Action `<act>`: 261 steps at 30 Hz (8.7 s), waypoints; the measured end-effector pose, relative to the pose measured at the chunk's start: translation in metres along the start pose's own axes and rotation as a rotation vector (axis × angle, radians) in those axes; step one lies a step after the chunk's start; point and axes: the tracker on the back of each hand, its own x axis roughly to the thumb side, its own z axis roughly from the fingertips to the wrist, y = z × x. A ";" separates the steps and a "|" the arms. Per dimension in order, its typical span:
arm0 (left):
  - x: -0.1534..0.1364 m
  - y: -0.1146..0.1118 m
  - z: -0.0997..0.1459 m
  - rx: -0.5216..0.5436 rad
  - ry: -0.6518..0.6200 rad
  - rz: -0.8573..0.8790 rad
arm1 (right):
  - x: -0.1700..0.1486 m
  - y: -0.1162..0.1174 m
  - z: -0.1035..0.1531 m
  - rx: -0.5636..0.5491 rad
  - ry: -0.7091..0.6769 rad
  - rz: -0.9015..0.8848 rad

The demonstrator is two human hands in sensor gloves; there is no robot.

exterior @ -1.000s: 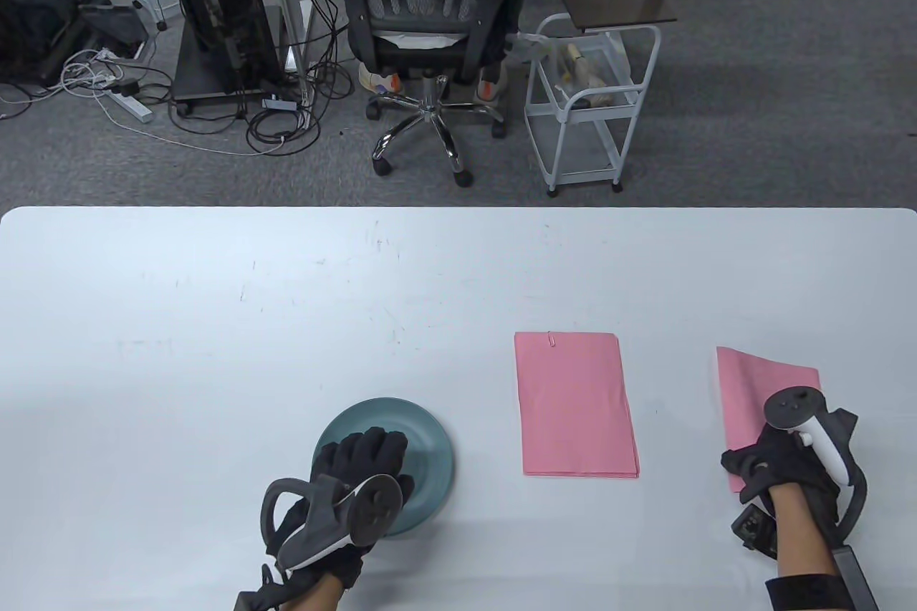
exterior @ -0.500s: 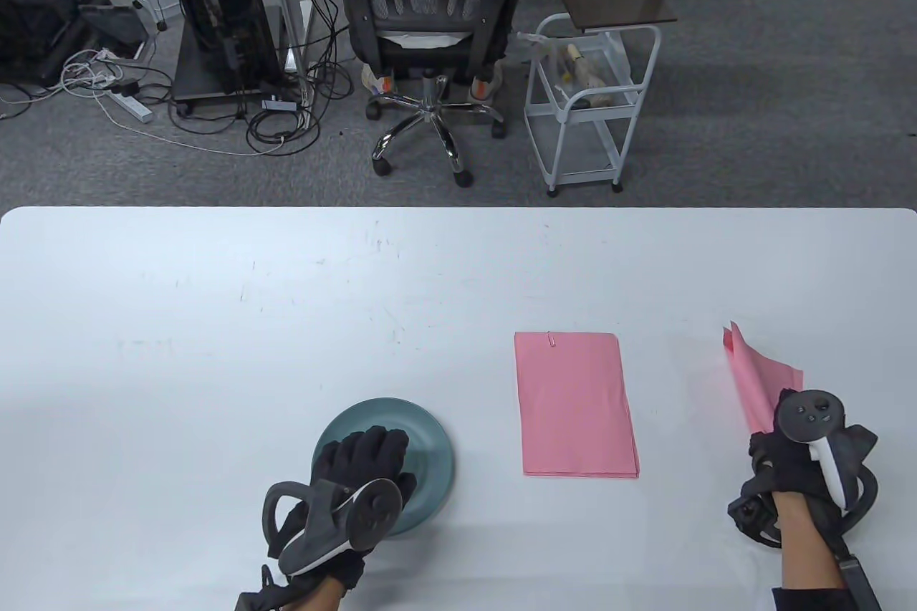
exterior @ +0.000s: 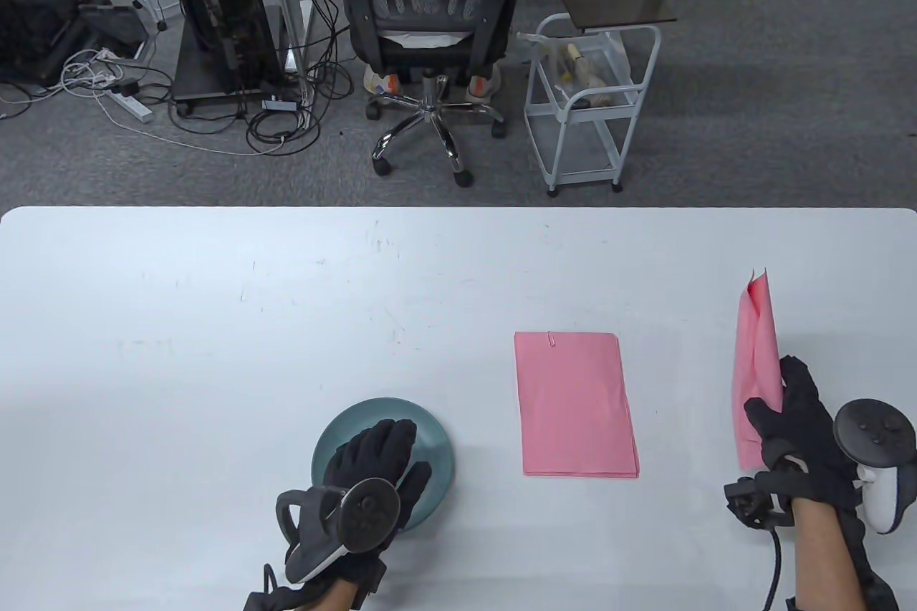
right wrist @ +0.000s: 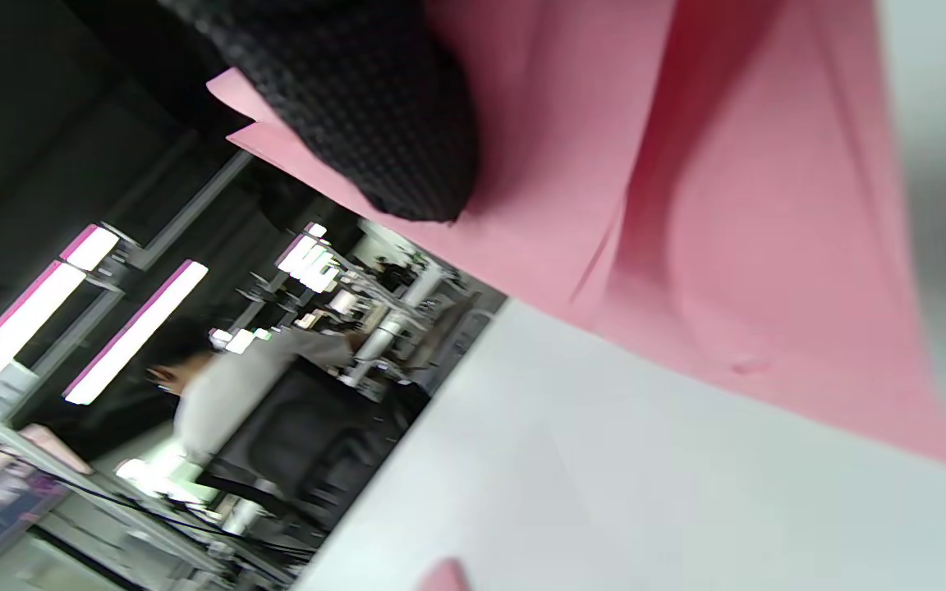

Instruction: Pinch and push to attach paper clips

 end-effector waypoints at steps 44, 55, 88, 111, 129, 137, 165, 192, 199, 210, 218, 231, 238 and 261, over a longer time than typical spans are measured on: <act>0.044 -0.056 -0.044 -0.261 -0.022 1.416 | 0.047 0.153 0.083 1.138 -0.275 -0.931; 0.030 -0.028 -0.033 -0.038 -0.038 1.077 | 0.037 0.145 0.075 1.141 -0.291 -0.966; 0.048 -0.046 -0.035 -0.136 -0.267 0.815 | 0.027 0.132 0.052 0.896 -0.544 -0.499; 0.044 -0.037 -0.034 -0.135 -0.292 0.704 | 0.027 0.137 0.056 0.828 -0.574 -0.488; 0.031 -0.024 -0.038 -0.154 -0.316 0.724 | 0.027 0.135 0.056 0.795 -0.547 -0.553; 0.005 0.010 -0.035 -0.172 -0.137 0.456 | 0.027 0.131 0.054 0.769 -0.535 -0.576; -0.033 -0.041 -0.043 -0.487 -0.048 -0.362 | 0.026 0.127 0.053 0.759 -0.540 -0.593; -0.007 -0.051 -0.048 -0.483 -0.191 -0.612 | 0.024 0.117 0.053 0.734 -0.542 -0.624; -0.013 -0.051 -0.043 -0.426 -0.234 -0.606 | 0.026 0.121 0.054 0.736 -0.539 -0.609; -0.014 0.007 -0.050 -0.158 -0.091 -0.088 | 0.025 0.123 0.055 0.722 -0.497 -0.572; 0.040 0.073 -0.064 0.063 -0.192 0.299 | 0.025 0.124 0.056 0.724 -0.489 -0.552; 0.090 0.063 -0.093 -0.051 -0.244 0.646 | 0.025 0.124 0.056 0.722 -0.487 -0.552; 0.090 0.055 -0.098 -0.087 -0.234 0.661 | 0.027 0.126 0.056 0.730 -0.490 -0.546; 0.092 0.053 -0.095 -0.100 -0.224 0.590 | 0.027 0.126 0.058 0.713 -0.443 -0.553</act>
